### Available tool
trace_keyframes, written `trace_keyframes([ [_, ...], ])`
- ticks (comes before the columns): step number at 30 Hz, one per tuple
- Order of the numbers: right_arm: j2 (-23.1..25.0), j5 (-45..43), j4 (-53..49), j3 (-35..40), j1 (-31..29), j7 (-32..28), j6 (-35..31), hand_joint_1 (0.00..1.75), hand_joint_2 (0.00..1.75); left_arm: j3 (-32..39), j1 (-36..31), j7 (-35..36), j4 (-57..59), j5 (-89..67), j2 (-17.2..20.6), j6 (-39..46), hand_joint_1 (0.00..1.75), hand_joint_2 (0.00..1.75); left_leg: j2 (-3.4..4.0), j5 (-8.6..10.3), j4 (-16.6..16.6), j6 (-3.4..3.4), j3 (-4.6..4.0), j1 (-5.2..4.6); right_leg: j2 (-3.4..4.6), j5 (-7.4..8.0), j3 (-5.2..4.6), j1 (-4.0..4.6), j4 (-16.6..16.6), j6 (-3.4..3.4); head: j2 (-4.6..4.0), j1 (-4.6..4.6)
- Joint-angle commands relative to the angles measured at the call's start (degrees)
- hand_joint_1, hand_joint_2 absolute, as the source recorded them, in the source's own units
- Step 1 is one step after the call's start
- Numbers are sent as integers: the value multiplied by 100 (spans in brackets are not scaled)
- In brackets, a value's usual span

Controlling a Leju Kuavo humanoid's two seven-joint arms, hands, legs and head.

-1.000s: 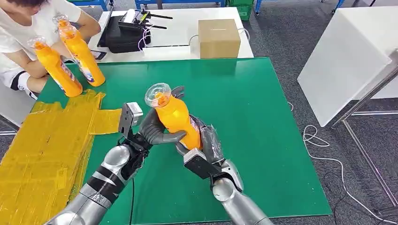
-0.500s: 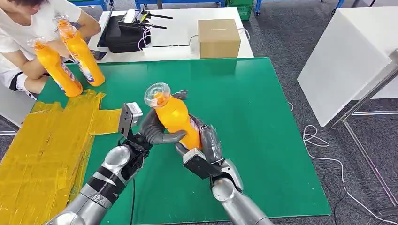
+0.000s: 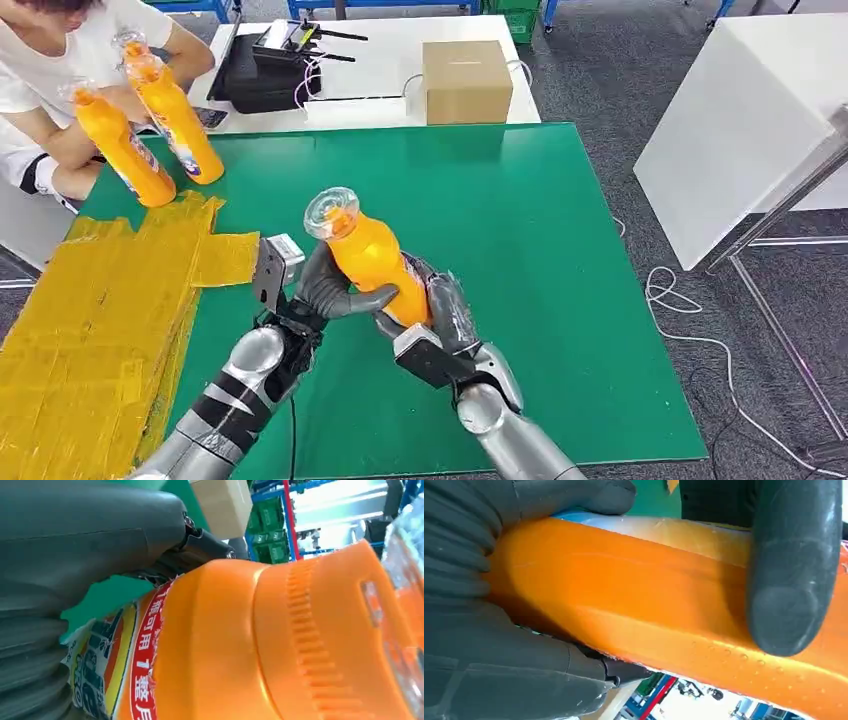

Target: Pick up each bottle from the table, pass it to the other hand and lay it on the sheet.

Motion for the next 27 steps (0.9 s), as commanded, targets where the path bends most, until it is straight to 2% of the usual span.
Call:
trace_keyframes([
  [1, -329, 79, -464, -40, 330, -295, 29, 175, 175, 576, -173, 70, 84, -112, -36, 631, 175, 175, -6, -5, -2, -6, 14, 11, -7, -2, 19, 11, -9, 4, 0, 0],
  [3, -339, 62, -612, -183, 425, -340, -16, 175, 175, 603, -135, 16, 20, -235, -33, 885, 175, 175, -9, -3, -1, -5, 10, 9, -9, -2, 15, 8, -6, 4, 0, 0],
  [4, -347, 79, -720, -289, 503, -386, -93, 127, 175, 558, -114, -79, -58, -538, 3, 1186, 175, 175, -9, -1, -1, -3, 3, 4, -9, -1, 6, 4, -4, 2, 0, -2],
  [5, -331, 72, -809, -381, 570, -417, -181, 0, 175, 526, -108, -209, -140, -935, 38, 1557, 175, 175, -11, -3, -1, -5, 9, 10, -11, -2, 14, 9, -8, 3, 0, 0],
  [6, -330, 62, -929, -484, 650, -420, -264, 0, 175, 491, -93, -373, -235, -1674, 70, 2238, 175, 175, -11, 0, -2, -3, 4, 4, -12, -2, 7, 4, -5, 2, 0, 0],
  [8, -385, -138, -1245, -684, 804, -330, -106, 0, 175, 489, -31, -265, -428, -3016, 175, 3244, 175, 175, -11, -6, 0, -5, 10, 10, -12, -5, 14, 10, -6, 3, 0, 0],
  [9, -413, -191, -1369, -767, 850, -332, -58, 0, 175, 514, 1, -157, -472, -3570, 195, 3565, 175, 175, -9, -3, 0, -5, 5, 7, -9, -3, 7, 7, -4, 2, 0, 0],
  [10, -465, -417, -1678, -970, 950, -272, 133, 0, 175, 680, 87, 286, -524, -5099, 291, 4212, 175, 175, -11, -7, -1, -7, 12, 10, -10, -6, 16, 10, -5, 3, 0, -2],
  [13, -553, -652, -2193, -1290, 1060, -277, 351, 0, 175, 1861, 440, 773, -976, -8330, -35, 4212, 175, 175, 14, -7, -4, -7, 11, 7, 18, -2, 4, 11, -3, 2, 0, -7],
  [15, -553, -652, -2193, -1290, 1060, -277, 351, 0, 175, 1861, 440, 773, -976, -8330, -35, 4212, 175, 175, -3, -9, 5, -5, 0, 5, 2, -6, -3, 8, 2, 4, 0, -4],
  [17, -580, -665, -2387, -1359, 1097, -272, 382, 0, 175, 2070, 476, 981, -973, -9099, -39, 4212, 175, 175, -29, -6, -2, -1, 5, 7, -22, -7, 11, 15, -8, 5, 0, 0],
  [19, -654, -781, -2658, -1435, 1202, -273, 493, 0, 175, 1915, 294, 1385, -428, -9206, 220, 4212, 175, 175, 2, -7, 0, -2, 0, 7, 4, -1, 0, 13, -4, 3, 0, 0],
  [20, -677, -839, -2758, -1475, 1247, -279, 524, 0, 175, 1902, 225, 1782, -246, -9642, 345, 4212, 175, 175, 2, -5, -2, -3, 5, 5, -1, -4, 5, 10, -4, 3, 0, 2],
  [24, -750, -1026, -3172, -1645, 1421, -282, 688, 0, 175, 1822, 38, 2399, 193, -9993, 882, 4121, 175, 175, -7, 0, -10, -6, 15, 4, -4, -5, 12, 7, -8, 0, 0, -2],
  [26, -766, -1023, -3337, -1744, 1470, -294, 657, 0, 175, 1700, -149, 2820, 539, -10077, 1325, 3880, 175, 175, 0, -3, -6, -7, 11, 5, 4, -4, 7, 9, -6, -1, 0, -2],
  [27, -773, -1038, -3363, -1798, 1469, -297, 648, 0, 175, 1320, -341, 3315, 826, -10077, 1741, 3709, 175, 175, 3, -2, -5, -7, 7, 4, 8, -3, 2, 9, -3, -2, 0, 0],
])
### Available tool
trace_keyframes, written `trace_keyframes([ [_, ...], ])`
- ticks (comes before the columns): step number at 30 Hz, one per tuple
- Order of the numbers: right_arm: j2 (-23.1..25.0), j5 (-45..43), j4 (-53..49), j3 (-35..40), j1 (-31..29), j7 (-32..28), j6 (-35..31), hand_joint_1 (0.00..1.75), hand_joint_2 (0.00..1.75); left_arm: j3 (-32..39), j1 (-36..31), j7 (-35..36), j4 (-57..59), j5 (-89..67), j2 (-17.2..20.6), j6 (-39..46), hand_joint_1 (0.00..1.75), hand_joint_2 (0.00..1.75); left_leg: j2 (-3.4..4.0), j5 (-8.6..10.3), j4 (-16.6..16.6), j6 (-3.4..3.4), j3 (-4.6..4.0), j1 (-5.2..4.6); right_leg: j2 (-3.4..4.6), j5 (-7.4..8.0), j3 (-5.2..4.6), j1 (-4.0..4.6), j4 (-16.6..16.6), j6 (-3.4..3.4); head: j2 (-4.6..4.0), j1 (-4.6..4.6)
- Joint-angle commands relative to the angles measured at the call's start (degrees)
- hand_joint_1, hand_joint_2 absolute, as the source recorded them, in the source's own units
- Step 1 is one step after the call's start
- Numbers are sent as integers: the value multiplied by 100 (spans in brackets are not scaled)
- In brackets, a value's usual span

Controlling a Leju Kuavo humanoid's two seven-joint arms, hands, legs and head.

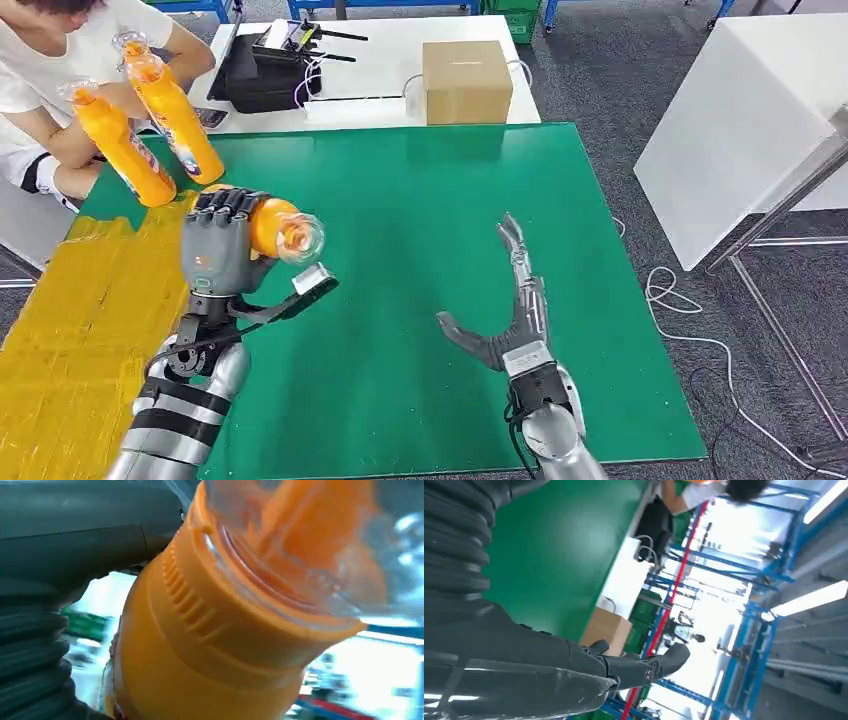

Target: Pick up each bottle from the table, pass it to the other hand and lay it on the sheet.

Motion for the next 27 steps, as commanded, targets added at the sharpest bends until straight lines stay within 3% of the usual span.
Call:
trace_keyframes([
  [1, -310, -186, -802, -548, 178, -10, 110, 0, 175, -250, -861, 1199, 1729, -342, 1443, -339, 175, 175, 2, -3, -3, -7, 12, 6, 1, -2, 10, 6, -2, 1, 0, 0],
  [3, -305, -193, -786, -581, 172, -15, 108, 0, 175, -181, -919, 1097, 1895, -342, 1463, -300, 175, 175, -1, -2, -5, -8, 17, 9, -2, -1, 15, 9, -4, 1, 0, 2],
  [5, -296, -269, -751, -673, 161, -22, 75, 0, 175, -494, -1136, 1522, 2343, -342, 1781, -672, 175, 175, -2, -2, -4, -8, 20, 13, -3, -1, 17, 16, -6, 2, 0, 0],
  [8, -286, -321, -724, -771, 156, -53, 38, 0, 175, -187, -1396, 1372, 3138, -342, 1849, -540, 175, 175, -7, 1, -5, -6, 17, 10, -7, -1, 15, 14, -5, 3, 0, 2],
  [11, -261, -324, -660, -815, 117, -54, -4, 0, 175, -187, -1615, 1774, 3811, -342, 2044, -697, 175, 175, 8, -3, -3, -7, 21, 16, 7, 0, 18, 19, -7, 4, 0, 2],
  [18, -252, -327, -555, -837, 78, -54, -50, 0, 175, -24, -1621, 1799, 4502, -342, 1916, -430, 175, 175, 2, 3, -5, -6, 12, 6, -1, -2, 10, 9, -2, 3, 0, 2],
  [19, -257, -327, -522, -828, 57, -54, -58, 0, 175, 57, -1586, 1745, 4595, -335, 1833, -343, 24, 175, -3, 1, -7, -7, 19, 9, -6, -3, 20, 13, -7, 5, 0, 2],
  [20, -270, -330, -498, -806, 41, -52, -56, 0, 175, -29, -1553, 1794, 4647, -342, 1828, -211, 0, 175, -6, 3, -4, -6, 9, 7, -6, -1, 12, 11, -4, 4, 0, 2],
  [27, -317, -364, -461, -762, 62, -20, -120, 0, 175, 799, -1259, 552, 4684, 473, 1134, 35, 0, 175, -12, 5, -9, -5, 13, 2, -12, -2, 18, 6, -10, 5, 0, 4],
])
